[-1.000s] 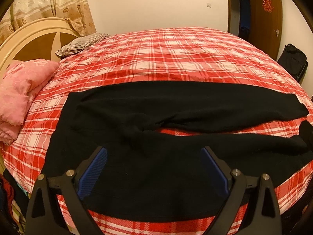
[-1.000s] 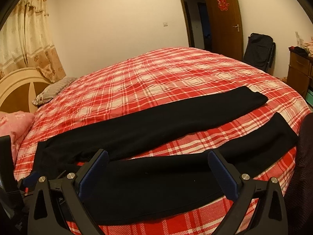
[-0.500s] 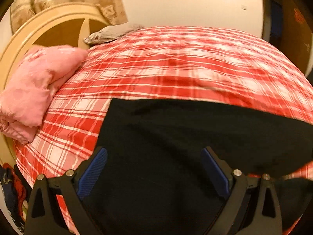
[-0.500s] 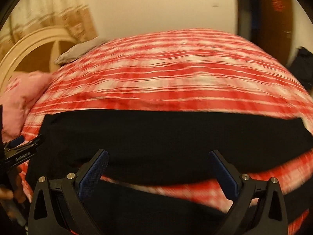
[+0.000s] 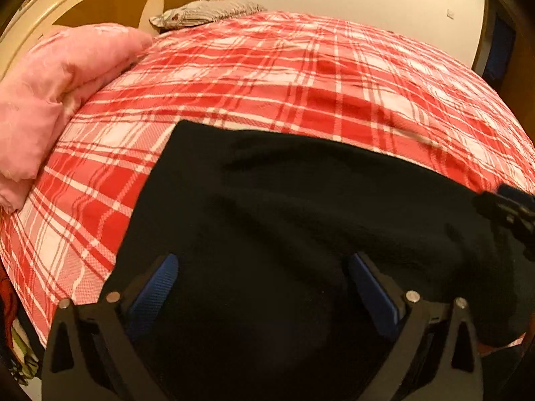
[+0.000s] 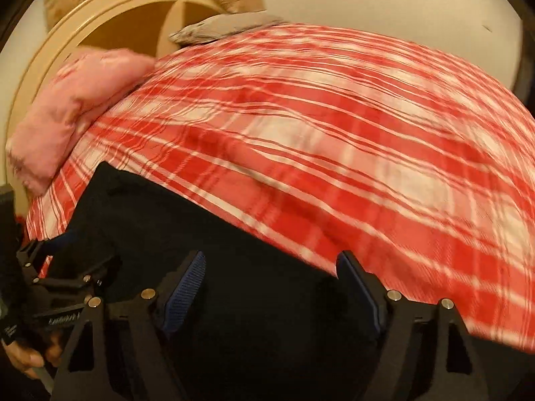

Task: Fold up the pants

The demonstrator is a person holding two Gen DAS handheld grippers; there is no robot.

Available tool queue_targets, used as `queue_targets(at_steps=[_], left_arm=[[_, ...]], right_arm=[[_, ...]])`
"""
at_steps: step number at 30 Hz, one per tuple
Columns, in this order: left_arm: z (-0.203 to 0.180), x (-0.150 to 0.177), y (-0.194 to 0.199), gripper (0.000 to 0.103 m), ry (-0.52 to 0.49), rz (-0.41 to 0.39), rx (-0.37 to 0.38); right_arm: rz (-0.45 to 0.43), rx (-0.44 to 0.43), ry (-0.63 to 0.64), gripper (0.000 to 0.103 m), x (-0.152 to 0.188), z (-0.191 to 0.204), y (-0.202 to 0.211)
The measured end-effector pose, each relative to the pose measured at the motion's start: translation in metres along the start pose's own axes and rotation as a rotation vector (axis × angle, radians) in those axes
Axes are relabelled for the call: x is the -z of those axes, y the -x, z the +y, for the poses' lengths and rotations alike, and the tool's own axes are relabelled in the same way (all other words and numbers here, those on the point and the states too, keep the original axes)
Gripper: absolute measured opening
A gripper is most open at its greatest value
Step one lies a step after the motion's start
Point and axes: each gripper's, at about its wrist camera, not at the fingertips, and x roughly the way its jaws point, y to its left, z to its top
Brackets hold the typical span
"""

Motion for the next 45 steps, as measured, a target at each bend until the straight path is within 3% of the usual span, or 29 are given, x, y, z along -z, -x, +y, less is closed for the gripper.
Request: queue_targets(at_steps=[3,4,6,8,11,20,25,30,32,40,42,43,44,45], left_arm=[[0.001,0.001,-0.001,0.103,0.004,-0.027,0.01],[0.001,0.001,-0.001,0.103,0.0,-0.036,0.013],[0.003,0.002,0.0,0.103,-0.014,-0.045,0.019],[0.006,0.002,0.001,0.103,-0.016,-0.045,0.033],[0.015,0.003,0.007,0.103,0.005,-0.037,0.047],[0.052,0.016,0.044,0.103,0.064,-0.081,0.067],[0.064,0.024,0.058,0.103,0.054,-0.107,0.061],[0.08,0.032,0.069,0.103,0.078,-0.12,0.051],[0.084,0.033,0.072,0.103,0.087,-0.121,0.052],[0.069,0.033,0.079,0.103,0.028,-0.149,0.053],[0.065,0.032,0.073,0.103,0.022,-0.131,0.064],[0.064,0.03,0.07,0.103,0.018,-0.123,0.065],[0.063,0.03,0.068,0.103,0.015,-0.12,0.066],[0.061,0.03,0.067,0.103,0.012,-0.118,0.066]], right_arm=[[0.037,-0.011,0.054,0.079,-0.005,0.008,-0.02],[0.051,-0.011,0.067,0.068,-0.005,0.01,-0.026],[0.043,-0.015,0.085,0.065,-0.001,0.011,-0.028],[0.024,-0.047,0.11,0.037,0.001,0.015,-0.023],[0.025,-0.063,0.124,0.008,0.002,0.02,-0.018],[-0.077,-0.055,0.16,0.004,0.006,0.048,0.042],[-0.148,-0.074,0.239,0.0,0.03,0.084,0.091],[-0.169,-0.119,0.283,0.0,0.071,0.117,0.117],[-0.18,-0.096,0.281,0.0,0.078,0.118,0.116],[-0.139,-0.171,0.021,0.003,0.045,0.042,0.092],[-0.11,-0.172,0.012,0.011,0.032,0.029,0.079],[-0.089,-0.173,0.005,0.031,0.025,0.022,0.069],[-0.076,-0.178,-0.006,0.056,0.02,0.016,0.06],[-0.062,-0.191,-0.019,0.065,0.016,0.011,0.053]])
